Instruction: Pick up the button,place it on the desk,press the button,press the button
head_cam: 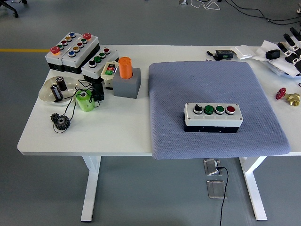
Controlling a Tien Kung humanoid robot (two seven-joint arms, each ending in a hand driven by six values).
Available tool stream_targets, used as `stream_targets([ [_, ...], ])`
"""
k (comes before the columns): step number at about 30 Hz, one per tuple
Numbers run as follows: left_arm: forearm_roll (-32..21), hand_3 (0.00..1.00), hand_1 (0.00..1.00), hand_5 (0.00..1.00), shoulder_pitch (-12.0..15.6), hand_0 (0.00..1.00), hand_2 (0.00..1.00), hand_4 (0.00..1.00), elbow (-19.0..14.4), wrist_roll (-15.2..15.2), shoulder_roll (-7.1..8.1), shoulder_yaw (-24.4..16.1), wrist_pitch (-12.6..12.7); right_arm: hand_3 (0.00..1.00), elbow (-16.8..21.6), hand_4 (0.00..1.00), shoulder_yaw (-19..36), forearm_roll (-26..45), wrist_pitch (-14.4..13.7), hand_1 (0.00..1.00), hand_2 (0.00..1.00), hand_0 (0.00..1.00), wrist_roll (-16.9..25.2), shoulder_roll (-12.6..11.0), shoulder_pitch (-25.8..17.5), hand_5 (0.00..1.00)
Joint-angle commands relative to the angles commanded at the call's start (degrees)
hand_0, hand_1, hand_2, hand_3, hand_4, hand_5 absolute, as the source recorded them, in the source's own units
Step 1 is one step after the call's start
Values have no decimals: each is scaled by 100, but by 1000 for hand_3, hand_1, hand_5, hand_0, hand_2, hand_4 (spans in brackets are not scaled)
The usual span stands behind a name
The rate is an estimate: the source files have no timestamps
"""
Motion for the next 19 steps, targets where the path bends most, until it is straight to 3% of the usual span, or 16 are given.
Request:
stream_targets([
  [13, -21, 517, 707, 958, -40, 650, 727, 316, 0, -6, 0, 23, -7, 815, -23, 640, -37, -88, 2, 763, 810, 807, -52, -10, 56, 516],
  [19, -9, 517, 707, 961, -47, 650, 727, 316, 0, 0, 0, 9, -4, 809, -55, 640, -19, -663, 11, 770, 813, 814, -128, -23, 63, 515],
])
